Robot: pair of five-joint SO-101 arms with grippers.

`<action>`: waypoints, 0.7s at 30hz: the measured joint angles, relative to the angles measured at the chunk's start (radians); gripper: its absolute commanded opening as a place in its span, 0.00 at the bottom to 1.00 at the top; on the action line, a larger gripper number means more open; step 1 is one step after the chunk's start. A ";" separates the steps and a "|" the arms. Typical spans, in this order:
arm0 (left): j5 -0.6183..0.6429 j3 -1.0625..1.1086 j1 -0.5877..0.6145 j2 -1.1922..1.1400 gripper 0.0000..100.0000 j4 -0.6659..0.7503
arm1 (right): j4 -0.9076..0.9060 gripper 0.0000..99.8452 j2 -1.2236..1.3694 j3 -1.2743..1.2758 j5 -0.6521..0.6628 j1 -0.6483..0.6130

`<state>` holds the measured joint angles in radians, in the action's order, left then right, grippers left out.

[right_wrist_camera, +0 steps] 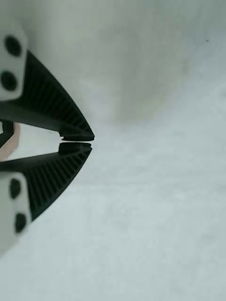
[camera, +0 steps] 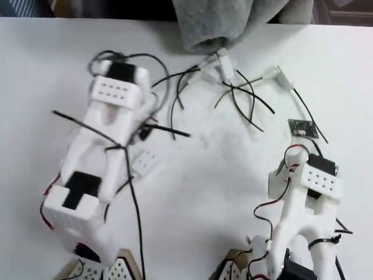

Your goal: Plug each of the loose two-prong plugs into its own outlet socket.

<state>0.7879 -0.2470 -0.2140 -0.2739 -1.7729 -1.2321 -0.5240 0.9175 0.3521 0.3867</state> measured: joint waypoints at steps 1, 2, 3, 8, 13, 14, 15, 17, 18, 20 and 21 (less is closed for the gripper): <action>0.041 0.003 -0.021 -0.003 0.03 -0.005 | 0.020 0.02 0.000 0.017 0.000 0.000; 0.089 0.006 -0.037 -0.009 0.03 -0.002 | 0.035 0.02 0.000 0.029 0.000 0.000; 0.135 0.006 -0.048 -0.017 0.03 -0.002 | 0.043 0.02 0.000 0.037 0.000 0.000; 0.259 0.011 -0.052 -0.058 0.03 0.003 | 0.068 0.02 0.000 0.046 0.000 0.000; 0.270 0.014 -0.055 -0.138 0.03 0.037 | 0.092 0.02 0.000 0.077 0.000 0.000; 0.270 0.014 -0.055 -0.157 0.03 0.038 | 0.103 0.02 0.000 0.087 0.000 0.002; 0.270 0.012 -0.057 -0.176 0.03 0.040 | 0.112 0.02 0.000 0.097 0.000 0.006; 0.270 -0.008 -0.060 -0.212 0.03 0.041 | 0.129 0.02 0.000 0.110 0.002 0.008; 0.270 -0.025 -0.063 -0.224 0.03 0.041 | 0.135 0.02 0.000 0.114 0.002 0.008; 0.270 -0.051 -0.064 -0.252 0.03 0.041 | 0.143 0.02 0.000 0.117 0.002 0.008; 0.270 -0.058 -0.064 -0.265 0.03 0.041 | 0.146 0.02 0.000 0.117 0.002 0.008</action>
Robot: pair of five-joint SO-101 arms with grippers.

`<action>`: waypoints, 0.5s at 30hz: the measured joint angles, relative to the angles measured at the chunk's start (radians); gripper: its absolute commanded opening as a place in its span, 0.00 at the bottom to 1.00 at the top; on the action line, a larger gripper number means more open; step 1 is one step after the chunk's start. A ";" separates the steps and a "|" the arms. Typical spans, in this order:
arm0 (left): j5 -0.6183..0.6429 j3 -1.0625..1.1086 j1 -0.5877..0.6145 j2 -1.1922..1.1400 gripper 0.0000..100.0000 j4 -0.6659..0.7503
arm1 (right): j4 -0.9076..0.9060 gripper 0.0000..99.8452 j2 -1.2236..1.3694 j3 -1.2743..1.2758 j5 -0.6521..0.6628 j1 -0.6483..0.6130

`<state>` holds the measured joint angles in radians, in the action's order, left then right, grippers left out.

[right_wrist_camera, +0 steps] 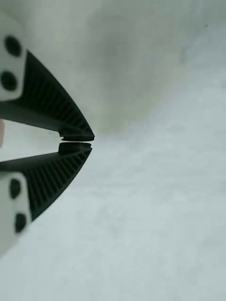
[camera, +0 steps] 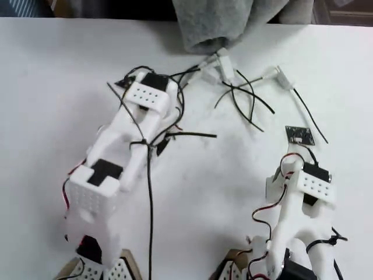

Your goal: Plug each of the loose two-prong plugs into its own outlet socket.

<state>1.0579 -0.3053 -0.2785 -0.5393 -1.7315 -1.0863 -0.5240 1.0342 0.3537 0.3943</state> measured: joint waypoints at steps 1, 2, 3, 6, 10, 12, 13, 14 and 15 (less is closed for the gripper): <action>0.000 -0.003 0.000 -0.006 0.03 0.000 | 0.000 0.02 0.000 0.000 0.000 0.000; 0.000 -0.003 -0.006 -0.012 0.03 0.000 | 0.002 0.02 0.000 0.000 0.000 0.000; 0.000 -0.006 -0.014 -0.018 0.03 0.000 | 0.002 0.02 0.000 0.000 0.000 0.000; 0.003 -0.012 -0.041 -0.025 0.03 0.000 | 0.002 0.02 0.000 0.000 0.000 0.000; 0.005 -0.012 -0.051 -0.025 0.03 0.000 | 0.002 0.02 0.000 0.000 0.000 0.000; 0.008 -0.012 -0.044 -0.025 0.03 0.000 | 0.002 0.02 0.000 0.000 0.000 0.000; 0.008 -0.014 -0.037 -0.025 0.03 0.000 | 0.002 0.02 0.000 0.000 0.000 0.000; 0.008 -0.014 -0.029 -0.025 0.03 0.000 | 0.002 0.02 0.000 0.000 0.000 0.000; 0.008 -0.014 -0.018 -0.025 0.03 0.000 | 0.002 0.02 0.000 0.000 0.000 0.000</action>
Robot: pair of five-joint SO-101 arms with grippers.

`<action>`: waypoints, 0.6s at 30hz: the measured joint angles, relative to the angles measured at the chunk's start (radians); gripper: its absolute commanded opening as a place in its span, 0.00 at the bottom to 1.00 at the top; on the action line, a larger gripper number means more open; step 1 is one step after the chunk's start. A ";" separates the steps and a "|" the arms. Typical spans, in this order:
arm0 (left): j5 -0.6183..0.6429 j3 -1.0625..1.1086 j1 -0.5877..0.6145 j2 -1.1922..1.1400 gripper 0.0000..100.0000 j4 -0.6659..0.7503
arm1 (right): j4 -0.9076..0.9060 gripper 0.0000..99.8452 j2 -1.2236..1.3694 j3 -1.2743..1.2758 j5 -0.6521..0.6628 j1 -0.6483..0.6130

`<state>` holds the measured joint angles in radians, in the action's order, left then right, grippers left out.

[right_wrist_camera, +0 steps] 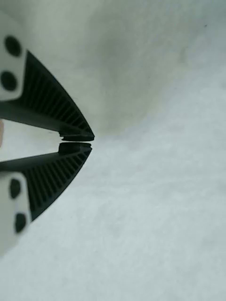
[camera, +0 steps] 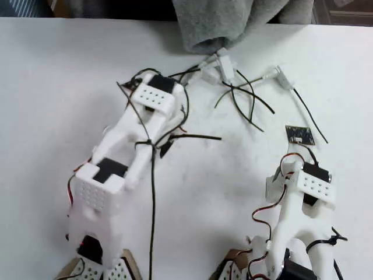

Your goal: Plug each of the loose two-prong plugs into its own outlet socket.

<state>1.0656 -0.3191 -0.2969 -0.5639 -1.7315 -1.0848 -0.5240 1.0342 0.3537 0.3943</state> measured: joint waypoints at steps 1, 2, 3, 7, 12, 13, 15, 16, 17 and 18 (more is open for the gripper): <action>0.000 0.000 0.009 -0.003 0.03 0.000 | 0.000 0.02 0.000 0.000 0.000 0.000; 0.000 0.000 0.017 -0.003 0.03 0.000 | 0.000 0.02 0.000 0.000 0.000 0.000; 0.000 0.003 0.021 -0.003 0.03 0.000 | 0.000 0.02 0.000 0.000 0.000 0.000; 0.058 0.026 0.032 -0.002 0.03 0.000 | 0.000 0.02 0.000 0.000 0.000 0.000; 0.138 0.040 0.035 0.000 0.03 0.002 | 0.000 0.02 0.000 0.000 0.000 0.000; 0.141 0.040 0.035 0.000 0.03 0.002 | 0.000 0.02 0.000 0.000 0.000 0.000; 0.146 0.040 0.035 0.000 0.03 0.002 | 0.000 0.02 0.000 0.000 0.000 0.000; 0.149 0.040 0.035 0.000 0.03 0.002 | 0.000 0.02 0.000 0.000 0.000 0.000; 0.149 0.040 0.035 0.000 0.03 0.003 | 0.000 0.02 0.000 0.000 0.000 0.000; 0.149 0.040 0.035 0.000 0.03 0.008 | 0.000 0.02 0.000 0.000 0.000 0.000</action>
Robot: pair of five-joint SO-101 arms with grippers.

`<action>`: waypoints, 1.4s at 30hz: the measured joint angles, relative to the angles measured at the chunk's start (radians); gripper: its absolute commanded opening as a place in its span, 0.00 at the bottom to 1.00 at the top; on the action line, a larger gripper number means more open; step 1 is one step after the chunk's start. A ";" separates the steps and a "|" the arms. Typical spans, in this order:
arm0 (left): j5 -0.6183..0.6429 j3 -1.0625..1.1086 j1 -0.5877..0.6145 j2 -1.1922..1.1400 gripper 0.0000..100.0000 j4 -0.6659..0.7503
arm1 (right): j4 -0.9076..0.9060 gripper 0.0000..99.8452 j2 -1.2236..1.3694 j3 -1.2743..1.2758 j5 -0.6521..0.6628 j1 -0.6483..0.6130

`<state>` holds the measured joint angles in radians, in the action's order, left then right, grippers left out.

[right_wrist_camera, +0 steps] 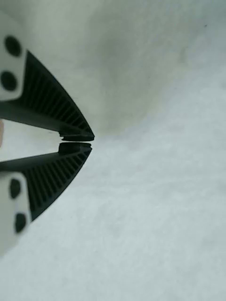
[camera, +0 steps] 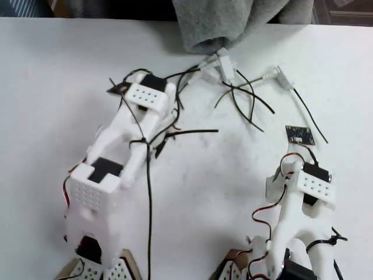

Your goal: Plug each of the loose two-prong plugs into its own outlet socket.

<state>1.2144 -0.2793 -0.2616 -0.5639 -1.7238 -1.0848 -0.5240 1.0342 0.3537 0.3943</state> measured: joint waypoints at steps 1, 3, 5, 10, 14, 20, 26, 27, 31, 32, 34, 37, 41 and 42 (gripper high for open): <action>0.000 0.009 0.000 -0.002 0.03 0.011 | 0.000 0.02 0.000 0.000 0.000 0.000; 0.006 0.012 0.008 -0.002 0.03 0.015 | 0.000 0.02 0.000 0.000 0.000 0.000; 0.040 0.012 0.023 -0.002 0.03 0.015 | 0.000 0.02 0.000 0.000 0.000 0.000; 0.075 0.015 0.071 -0.002 0.03 0.014 | 0.000 0.02 0.000 0.000 0.000 0.000; 0.077 0.009 0.072 -0.017 0.03 0.012 | 0.000 0.02 0.000 0.000 0.000 0.000; 0.009 0.000 0.087 -0.112 0.14 0.054 | 0.000 0.02 0.000 0.000 0.000 0.000; -0.040 -0.043 0.115 -0.173 0.40 0.018 | 0.002 0.02 0.000 0.000 0.000 0.000; -0.041 -0.046 0.117 -0.178 0.41 0.017 | 0.002 0.02 0.000 0.002 0.000 0.002; -0.055 -0.055 0.117 -0.192 0.44 0.009 | 0.002 0.02 0.000 0.002 0.000 0.000; -0.074 -0.055 0.117 -0.193 0.44 0.009 | 0.002 0.02 0.000 0.002 0.000 0.000; -0.126 -0.055 0.117 -0.190 0.44 0.003 | 0.002 0.02 0.000 0.002 0.000 0.000; -0.187 -0.054 0.117 -0.149 0.44 -0.025 | 0.002 0.02 0.000 0.002 0.000 0.000; -0.255 -0.040 0.147 -0.075 0.44 -0.032 | 0.002 0.02 0.000 0.002 0.000 0.002; -0.267 -0.038 0.163 -0.049 0.44 -0.029 | 0.002 0.02 0.000 0.002 0.000 0.000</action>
<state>0.9475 -0.3176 -0.0990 -0.6130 -1.7530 -1.0833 -0.5240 1.0357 0.3537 0.3943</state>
